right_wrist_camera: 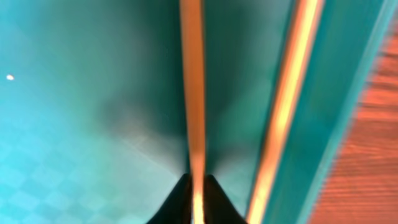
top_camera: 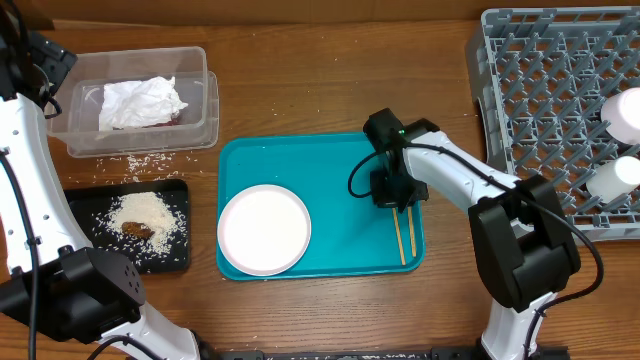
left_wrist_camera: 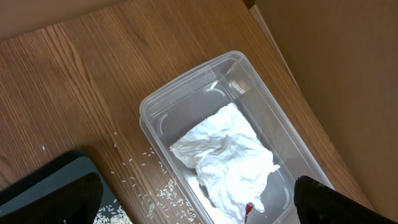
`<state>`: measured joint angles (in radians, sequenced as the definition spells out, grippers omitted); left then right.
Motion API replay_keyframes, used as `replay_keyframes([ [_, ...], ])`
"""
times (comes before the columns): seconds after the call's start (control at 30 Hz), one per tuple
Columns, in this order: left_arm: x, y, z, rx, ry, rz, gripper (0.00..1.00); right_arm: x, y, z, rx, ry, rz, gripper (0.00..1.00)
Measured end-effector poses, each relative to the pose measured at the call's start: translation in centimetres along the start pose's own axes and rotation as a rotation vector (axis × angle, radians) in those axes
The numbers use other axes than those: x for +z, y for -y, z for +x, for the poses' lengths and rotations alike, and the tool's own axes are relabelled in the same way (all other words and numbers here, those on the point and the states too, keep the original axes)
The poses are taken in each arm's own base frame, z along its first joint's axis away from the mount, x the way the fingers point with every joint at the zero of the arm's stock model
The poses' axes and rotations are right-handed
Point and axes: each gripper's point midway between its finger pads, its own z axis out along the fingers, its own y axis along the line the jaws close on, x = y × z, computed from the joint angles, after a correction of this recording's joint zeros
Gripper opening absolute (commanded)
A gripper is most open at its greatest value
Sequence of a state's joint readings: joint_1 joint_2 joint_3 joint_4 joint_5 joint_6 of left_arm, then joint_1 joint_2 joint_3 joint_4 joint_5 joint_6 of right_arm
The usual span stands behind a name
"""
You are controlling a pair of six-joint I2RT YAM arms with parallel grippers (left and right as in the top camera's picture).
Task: Sort waste into correct bins and load items into the dishwasher
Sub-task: 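Lift the chopstick and carry it right to the dish rack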
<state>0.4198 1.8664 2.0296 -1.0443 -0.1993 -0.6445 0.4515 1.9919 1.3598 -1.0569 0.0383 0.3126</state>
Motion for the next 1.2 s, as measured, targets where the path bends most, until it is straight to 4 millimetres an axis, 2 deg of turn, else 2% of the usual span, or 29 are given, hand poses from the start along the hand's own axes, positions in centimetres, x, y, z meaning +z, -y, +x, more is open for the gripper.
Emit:
replay_keyframes([
  [0.13,0.0,0.0,0.0,0.000,0.000,0.000,1.00,-2.9,0.2,-1.7,0.004,0.032,0.031,0.04],
  [0.23,0.0,0.0,0.0,0.000,0.000,0.000,1.00,-6.0,1.0,-3.4,0.014,0.083,0.071,0.04],
  [0.27,0.0,0.0,0.0,0.000,0.000,0.000,1.00,-7.9,1.8,-4.3,0.024,0.117,0.097,0.04],
  [0.37,0.0,0.0,0.0,0.000,0.000,0.000,1.00,-11.5,3.6,-6.1,0.038,0.180,0.125,0.04],
  [0.47,0.0,0.0,0.0,0.000,0.000,0.000,1.00,-14.0,5.1,-7.4,0.041,0.222,0.102,0.17],
  [0.53,0.0,0.0,0.0,0.000,0.000,0.000,1.00,-14.5,5.6,-7.6,0.037,0.217,0.060,0.21],
  [0.6,0.0,0.0,0.0,0.000,0.000,0.000,1.00,-14.2,5.4,-7.1,0.030,0.185,0.013,0.21],
  [0.7,0.0,0.0,0.0,0.000,0.000,0.000,1.00,-12.7,4.1,-6.2,0.018,0.133,-0.047,0.21],
  [0.93,0.0,0.0,0.0,0.000,0.000,0.000,1.00,-6.3,0.5,-3.1,0.001,0.028,-0.063,0.28],
  [1.07,0.0,0.0,0.0,0.000,0.000,0.000,1.00,-3.4,-0.2,-1.1,0.018,-0.015,-0.026,0.29],
  [1.2,0.0,0.0,0.0,0.000,0.000,0.000,1.00,-1.4,0.3,-0.4,0.048,-0.028,-0.011,0.29],
])
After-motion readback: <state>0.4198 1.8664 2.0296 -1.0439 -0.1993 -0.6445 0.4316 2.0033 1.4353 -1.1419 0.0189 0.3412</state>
